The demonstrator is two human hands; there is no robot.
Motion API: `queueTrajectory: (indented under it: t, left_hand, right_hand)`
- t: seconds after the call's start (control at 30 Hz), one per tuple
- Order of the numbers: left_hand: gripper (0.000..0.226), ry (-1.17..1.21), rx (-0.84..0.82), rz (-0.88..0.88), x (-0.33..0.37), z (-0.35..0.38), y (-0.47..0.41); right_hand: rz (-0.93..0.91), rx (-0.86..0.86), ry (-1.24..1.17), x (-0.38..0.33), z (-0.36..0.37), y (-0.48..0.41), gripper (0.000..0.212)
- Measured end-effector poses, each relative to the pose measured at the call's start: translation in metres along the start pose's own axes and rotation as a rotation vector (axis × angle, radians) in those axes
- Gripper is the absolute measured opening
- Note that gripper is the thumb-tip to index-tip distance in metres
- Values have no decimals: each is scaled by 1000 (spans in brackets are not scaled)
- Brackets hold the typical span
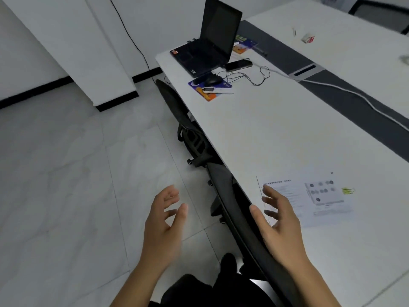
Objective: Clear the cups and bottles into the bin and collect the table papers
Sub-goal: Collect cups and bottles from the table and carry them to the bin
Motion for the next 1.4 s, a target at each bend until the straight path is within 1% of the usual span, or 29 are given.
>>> queueTrajectory:
  t: [0.13, 0.27, 0.43, 0.57, 0.67, 0.8, 0.9, 1.03, 1.23, 1.33, 1.4]
  left_hand:
    - [39, 14, -41, 29, 26, 13, -60]
    - [40, -21, -95, 50, 34, 21, -117]
    - [42, 1, -114, 58, 35, -3, -195]
    - [41, 43, -91, 59, 22, -48, -274]
    - [42, 81, -58, 49, 16, -100, -339]
    - [45, 134, 24, 31, 12, -175, -423]
    - [48, 143, 60, 30, 12, -215, -482]
    - [41, 160, 81, -12, 3, -247, -560]
    - [40, 122, 95, -55, -13, -267, -707]
    - [42, 81, 105, -46, 3, -281, -801]
    - [41, 56, 114, -21, 25, -295, -860]
  right_hand:
    - [13, 48, 7, -7, 5, -43, 53]
    - [30, 92, 20, -6, 23, -84, 53]
    - [45, 137, 28, -14, 73, -136, 52]
    - [26, 122, 39, -28, 146, -195, 52]
    - [21, 102, 34, -47, 215, -248, 53]
    - [-24, 4, 57, -84, 315, -321, 55]
    - [-67, -37, 59, -108, 376, -373, 56]
    - [-74, -88, 76, -120, 443, -431, 57]
    - [-43, -76, 78, -105, 531, -552, 69]
    - [-48, -69, 58, -108, 577, -636, 68]
    - [-60, -57, 43, -124, 603, -696, 66]
Point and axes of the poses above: each hand's wrist, its own y-axis away from the middle knuckle, its own z-axis out of the palm, x = y × z, the point moved 9 cm from there along -y, towards the middle knuckle, and after that the axes turned 8 degrees about -z, right-handed, at the moved point
